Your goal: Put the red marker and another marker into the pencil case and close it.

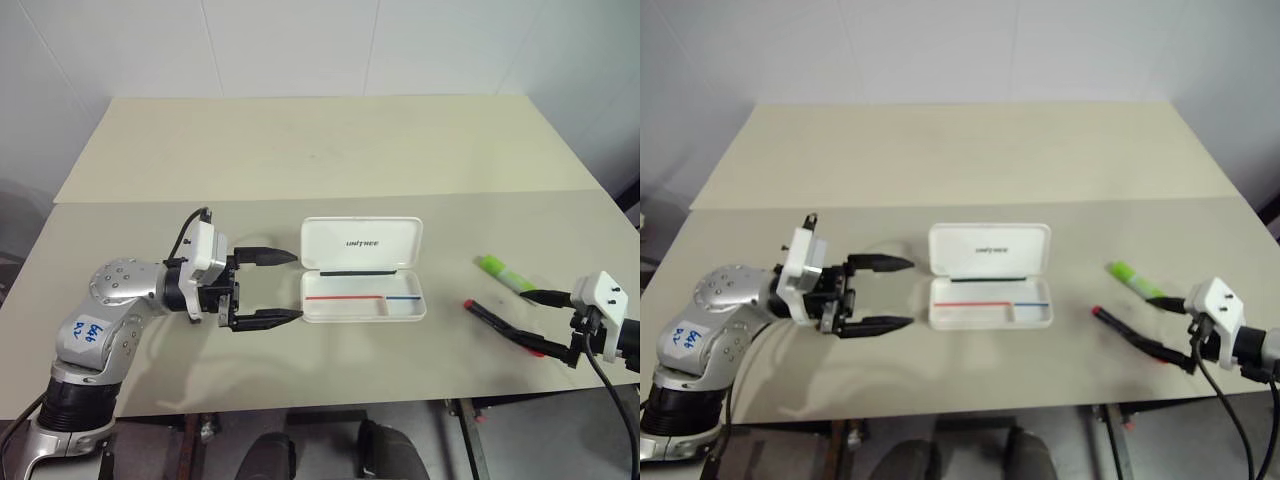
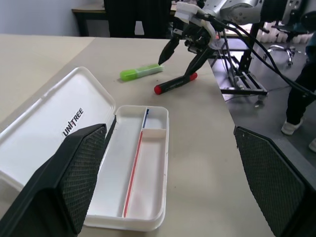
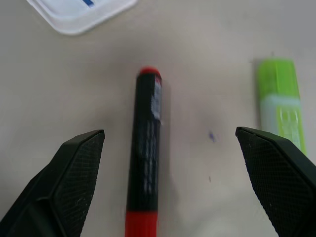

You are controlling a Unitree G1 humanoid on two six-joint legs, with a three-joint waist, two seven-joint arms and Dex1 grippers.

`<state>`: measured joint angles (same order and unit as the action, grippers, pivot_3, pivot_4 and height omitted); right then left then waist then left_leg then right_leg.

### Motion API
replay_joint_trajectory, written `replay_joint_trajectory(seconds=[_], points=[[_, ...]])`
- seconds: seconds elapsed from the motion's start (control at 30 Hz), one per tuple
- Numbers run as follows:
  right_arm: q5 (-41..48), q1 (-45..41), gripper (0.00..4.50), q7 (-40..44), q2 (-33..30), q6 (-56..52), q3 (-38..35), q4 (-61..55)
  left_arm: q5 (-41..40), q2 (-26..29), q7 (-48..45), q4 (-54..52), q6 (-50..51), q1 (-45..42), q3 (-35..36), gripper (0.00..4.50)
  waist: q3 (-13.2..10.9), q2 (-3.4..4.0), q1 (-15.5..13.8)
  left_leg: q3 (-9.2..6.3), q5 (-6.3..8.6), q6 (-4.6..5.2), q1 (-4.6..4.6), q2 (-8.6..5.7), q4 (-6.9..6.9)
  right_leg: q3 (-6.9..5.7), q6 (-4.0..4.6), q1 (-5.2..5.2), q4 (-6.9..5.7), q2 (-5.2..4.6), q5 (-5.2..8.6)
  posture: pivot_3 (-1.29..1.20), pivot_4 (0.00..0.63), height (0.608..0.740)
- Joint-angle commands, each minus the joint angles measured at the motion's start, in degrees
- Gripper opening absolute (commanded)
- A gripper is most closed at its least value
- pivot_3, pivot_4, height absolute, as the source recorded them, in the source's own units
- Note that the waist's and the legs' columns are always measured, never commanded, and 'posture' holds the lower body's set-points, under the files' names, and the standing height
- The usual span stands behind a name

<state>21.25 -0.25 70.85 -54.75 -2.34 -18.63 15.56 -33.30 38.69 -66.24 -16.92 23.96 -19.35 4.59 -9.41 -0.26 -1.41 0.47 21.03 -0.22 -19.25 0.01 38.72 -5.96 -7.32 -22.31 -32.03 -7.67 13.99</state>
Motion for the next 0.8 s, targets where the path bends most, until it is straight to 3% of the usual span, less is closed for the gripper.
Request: replay_joint_trajectory(seconds=[0.03,0.3,0.67,0.8], points=[[-0.78,-0.2,4.5,-0.2,0.65,1.72,-0.06,1.9,-0.41,1.34,-0.91,1.2,-2.88,-1.06,2.57,4.36,0.0,0.0,0.0,0.0,0.0,0.0,0.0,0.01,0.0,-0.01,0.0,0.0,0.0,0.02,0.0,0.0,0.15,0.74],[-1.21,2.17,4.5,-1.19,3.94,1.5,1.51,1.83,-0.55,2.35,-0.64,1.2,-3.12,-2.33,2.47,4.36,0.0,0.01,-0.02,-0.01,0.02,-0.04,0.02,0.01,0.03,-0.01,-0.02,0.04,0.0,0.0,-0.01,0.0,0.15,0.74],[-1.84,2.75,0.77,-0.66,6.31,6.23,3.22,3.6,-0.08,2.65,-0.56,2.86,-3.55,-4.43,1.99,4.5,0.05,-0.08,0.1,-0.05,0.05,-0.09,0.13,0.04,0.15,-0.02,-0.02,0.22,0.01,0.02,-0.05,0.0,0.15,0.74],[-2.35,0.94,0.63,-0.93,6.75,9.58,3.32,4.62,0.33,2.47,-0.6,3.56,-4.41,-4.58,1.6,4.5,0.05,-0.08,0.16,-0.07,0.05,-0.09,0.16,0.06,0.17,-0.03,0.01,0.26,0.0,0.05,-0.12,0.0,0.15,0.74]])
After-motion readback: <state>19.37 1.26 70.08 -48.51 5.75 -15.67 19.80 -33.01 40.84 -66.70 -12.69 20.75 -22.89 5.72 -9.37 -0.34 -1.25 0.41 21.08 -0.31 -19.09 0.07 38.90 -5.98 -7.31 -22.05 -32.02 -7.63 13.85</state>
